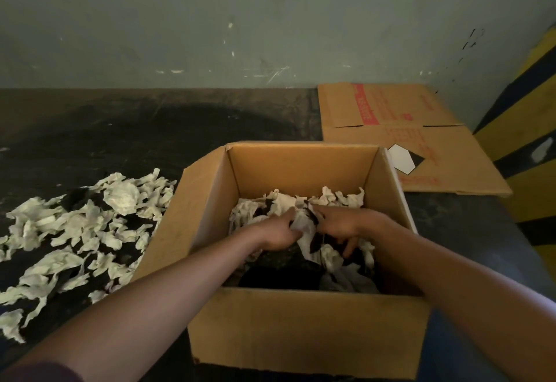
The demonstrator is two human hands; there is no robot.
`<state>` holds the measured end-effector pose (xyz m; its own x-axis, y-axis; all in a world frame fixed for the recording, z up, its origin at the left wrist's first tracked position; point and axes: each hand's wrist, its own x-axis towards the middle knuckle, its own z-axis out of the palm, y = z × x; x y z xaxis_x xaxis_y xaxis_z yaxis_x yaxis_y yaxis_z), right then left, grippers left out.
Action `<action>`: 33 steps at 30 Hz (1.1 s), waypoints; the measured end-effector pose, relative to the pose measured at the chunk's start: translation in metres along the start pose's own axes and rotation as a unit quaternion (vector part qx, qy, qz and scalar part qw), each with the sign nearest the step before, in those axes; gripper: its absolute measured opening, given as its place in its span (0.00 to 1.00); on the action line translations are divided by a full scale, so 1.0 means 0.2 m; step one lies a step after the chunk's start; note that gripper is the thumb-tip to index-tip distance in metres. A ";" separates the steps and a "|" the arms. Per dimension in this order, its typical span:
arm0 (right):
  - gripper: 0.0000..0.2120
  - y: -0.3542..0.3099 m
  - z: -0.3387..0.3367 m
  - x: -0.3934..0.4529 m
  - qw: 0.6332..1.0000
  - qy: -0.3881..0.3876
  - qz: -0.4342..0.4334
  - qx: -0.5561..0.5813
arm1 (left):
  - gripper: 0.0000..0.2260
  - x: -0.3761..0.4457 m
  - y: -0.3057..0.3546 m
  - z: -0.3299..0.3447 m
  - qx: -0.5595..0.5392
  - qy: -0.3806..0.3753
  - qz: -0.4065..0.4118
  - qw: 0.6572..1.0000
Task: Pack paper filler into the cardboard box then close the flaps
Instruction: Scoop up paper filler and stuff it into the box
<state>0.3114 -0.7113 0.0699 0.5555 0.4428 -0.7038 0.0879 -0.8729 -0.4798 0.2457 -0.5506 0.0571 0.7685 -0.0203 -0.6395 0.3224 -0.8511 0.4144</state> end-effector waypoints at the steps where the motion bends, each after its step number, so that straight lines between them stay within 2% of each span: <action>1: 0.27 0.01 -0.05 -0.02 0.999 0.017 0.011 -0.041 | 0.32 -0.02 0.00 -0.01 0.030 0.015 0.001 0.999; 3: 0.24 0.06 -0.10 -0.05 0.989 0.020 0.055 -0.135 | 0.24 -0.07 -0.02 -0.02 0.067 0.030 -0.008 0.997; 4: 0.23 0.09 -0.09 -0.07 0.984 -0.002 0.084 -0.160 | 0.21 -0.09 -0.04 -0.01 0.059 0.011 -0.024 0.998; 7: 0.24 0.14 0.05 -0.11 0.965 -0.102 0.111 -0.215 | 0.24 -0.12 -0.13 0.07 -0.013 -0.115 -0.083 0.990; 9: 0.25 0.14 0.12 -0.12 0.963 -0.109 0.087 -0.230 | 0.25 -0.12 -0.15 0.11 -0.012 -0.120 -0.069 0.990; 12: 0.26 0.10 0.06 -0.13 0.983 -0.067 0.074 -0.157 | 0.23 -0.15 -0.10 0.04 0.015 -0.048 -0.051 0.997; 14: 0.22 0.05 0.00 -0.18 0.988 -0.038 0.076 -0.132 | 0.20 -0.20 -0.08 -0.02 0.032 0.021 -0.038 0.999; 17: 0.21 0.00 -0.05 -0.25 0.992 0.055 0.036 -0.105 | 0.13 -0.30 -0.05 -0.11 -0.044 0.120 0.000 0.992; 20: 0.24 -0.08 -0.05 -0.27 0.983 0.151 -0.042 -0.100 | 0.09 -0.43 -0.05 -0.17 -0.173 0.260 0.051 0.949; 24: 0.30 -0.25 0.10 -0.32 0.969 0.225 -0.093 -0.046 | 0.08 -0.61 -0.16 -0.16 -0.197 0.398 0.108 0.890; 28: 0.32 -0.46 0.33 -0.35 0.950 0.291 -0.102 -0.045 | 0.17 -0.82 -0.42 -0.13 -0.152 0.443 0.109 0.877; 33: 0.30 -0.76 0.69 -0.42 0.931 0.314 -0.160 -0.090 | 0.21 -1.06 -0.88 -0.03 -0.154 0.448 0.055 0.879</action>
<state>0.1369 -0.5862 0.1290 0.8465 0.5281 -0.0671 0.4375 -0.7620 -0.4774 0.0289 -0.3931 0.1242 0.8871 0.4445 0.1245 0.2466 -0.6843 0.6862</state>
